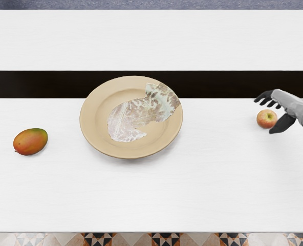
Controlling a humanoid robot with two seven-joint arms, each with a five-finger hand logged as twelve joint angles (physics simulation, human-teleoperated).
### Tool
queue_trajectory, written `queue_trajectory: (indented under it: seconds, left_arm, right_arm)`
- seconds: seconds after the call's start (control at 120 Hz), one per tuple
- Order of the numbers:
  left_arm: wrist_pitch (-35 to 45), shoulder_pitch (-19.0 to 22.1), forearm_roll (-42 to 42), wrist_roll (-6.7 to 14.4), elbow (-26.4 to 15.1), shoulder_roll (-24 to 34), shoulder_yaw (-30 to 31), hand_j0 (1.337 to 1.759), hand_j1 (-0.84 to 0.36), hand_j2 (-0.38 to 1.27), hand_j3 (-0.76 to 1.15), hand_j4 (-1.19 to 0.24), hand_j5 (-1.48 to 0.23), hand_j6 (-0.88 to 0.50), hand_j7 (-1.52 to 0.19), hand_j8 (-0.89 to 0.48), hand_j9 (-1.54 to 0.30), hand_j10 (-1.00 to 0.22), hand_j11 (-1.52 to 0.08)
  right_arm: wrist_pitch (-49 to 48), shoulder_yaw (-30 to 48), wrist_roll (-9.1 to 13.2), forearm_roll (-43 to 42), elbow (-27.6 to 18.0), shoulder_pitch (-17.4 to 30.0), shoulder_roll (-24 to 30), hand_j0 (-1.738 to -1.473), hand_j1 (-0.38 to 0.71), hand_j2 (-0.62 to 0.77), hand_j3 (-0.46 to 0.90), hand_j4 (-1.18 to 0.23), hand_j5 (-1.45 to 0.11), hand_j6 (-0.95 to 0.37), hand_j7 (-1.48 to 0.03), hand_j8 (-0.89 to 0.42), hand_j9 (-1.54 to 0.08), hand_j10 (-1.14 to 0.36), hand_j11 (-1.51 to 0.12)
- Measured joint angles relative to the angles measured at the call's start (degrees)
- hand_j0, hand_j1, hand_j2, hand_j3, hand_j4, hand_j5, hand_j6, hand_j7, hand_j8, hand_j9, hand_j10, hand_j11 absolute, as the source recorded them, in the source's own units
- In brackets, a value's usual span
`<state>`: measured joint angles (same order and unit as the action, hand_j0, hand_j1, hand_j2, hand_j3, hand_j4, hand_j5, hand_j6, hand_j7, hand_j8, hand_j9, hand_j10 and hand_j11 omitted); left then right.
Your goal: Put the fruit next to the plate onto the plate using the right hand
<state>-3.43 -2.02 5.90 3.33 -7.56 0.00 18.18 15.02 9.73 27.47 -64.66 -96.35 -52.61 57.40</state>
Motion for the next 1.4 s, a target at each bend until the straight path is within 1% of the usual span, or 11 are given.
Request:
queue_trajectory:
  seconds: [0.2, 0.4, 0.55, 0.717, 1.067, 1.208, 1.4]
  left_arm:
    - [0.0, 0.0, 0.0, 0.0, 0.0, 0.0, 0.0, 1.658, 0.06, 0.05, 0.00, -0.25, -0.32, -0.25, -0.32, -0.25, -0.32, -0.24, -0.32]
    - [0.0, 0.0, 0.0, 0.0, 0.0, 0.0, 0.0, 1.658, 0.06, 0.05, 0.00, -0.25, -0.32, -0.25, -0.32, -0.25, -0.32, -0.24, -0.32]
    - [0.0, 0.0, 0.0, 0.0, 0.0, 0.0, 0.0, 1.658, 0.06, 0.05, 0.00, -0.25, -0.32, -0.25, -0.32, -0.25, -0.32, -0.24, -0.32]
    - [0.0, 0.0, 0.0, 0.0, 0.0, 0.0, 0.0, 1.658, 0.06, 0.05, 0.00, -0.25, -0.32, -0.25, -0.32, -0.25, -0.32, -0.24, -0.32]
    - [0.0, 0.0, 0.0, 0.0, 0.0, 0.0, 0.0, 1.658, 0.06, 0.05, 0.00, -0.25, -0.32, -0.25, -0.32, -0.25, -0.32, -0.24, -0.32]
    - [0.0, 0.0, 0.0, 0.0, 0.0, 0.0, 0.0, 1.658, 0.06, 0.05, 0.00, -0.25, -0.32, -0.25, -0.32, -0.25, -0.32, -0.24, -0.32]
    - [0.0, 0.0, 0.0, 0.0, 0.0, 0.0, 0.0, 1.658, 0.06, 0.05, 0.00, -0.25, -0.32, -0.25, -0.32, -0.25, -0.32, -0.24, -0.32]
  right_arm:
    - [2.6, 0.0, 0.3, -1.2, 2.9, 1.4, -2.7, -1.658, 0.09, -0.07, 0.00, -0.38, -0.48, -0.38, -0.48, -0.38, -0.48, -0.38, -0.48]
    - [3.0, 0.0, 0.3, -1.6, 5.8, 2.0, -4.8, -1.658, 0.05, -0.06, 0.00, -0.34, -0.44, -0.35, -0.44, -0.34, -0.44, -0.34, -0.44]
    - [3.1, 0.0, -0.1, -1.8, 9.1, 2.7, -7.1, -1.658, 0.02, -0.06, 0.00, -0.32, -0.41, -0.32, -0.41, -0.32, -0.41, -0.32, -0.41]
    - [3.8, 0.0, -0.2, -1.8, 11.7, 3.1, -8.6, -1.658, 0.03, -0.06, 0.00, -0.32, -0.41, -0.32, -0.41, -0.32, -0.41, -0.32, -0.41]
    - [4.7, 0.1, -0.1, -1.9, 12.9, 4.0, -9.3, -1.658, 0.12, -0.07, 0.00, -0.41, -0.52, -0.40, -0.52, -0.40, -0.52, -0.41, -0.52]
    - [4.9, 0.2, -0.1, -2.2, 13.7, 4.1, -10.3, -1.656, 0.15, -0.07, 0.00, -0.47, -0.52, -0.42, -0.56, -0.42, -0.54, -0.46, -0.54]
    - [7.8, -0.1, -0.2, -3.1, 14.0, 4.9, -11.0, -1.657, 0.18, -0.08, 0.00, -0.47, -0.56, -0.48, -0.58, -0.45, -0.57, -0.46, -0.57]
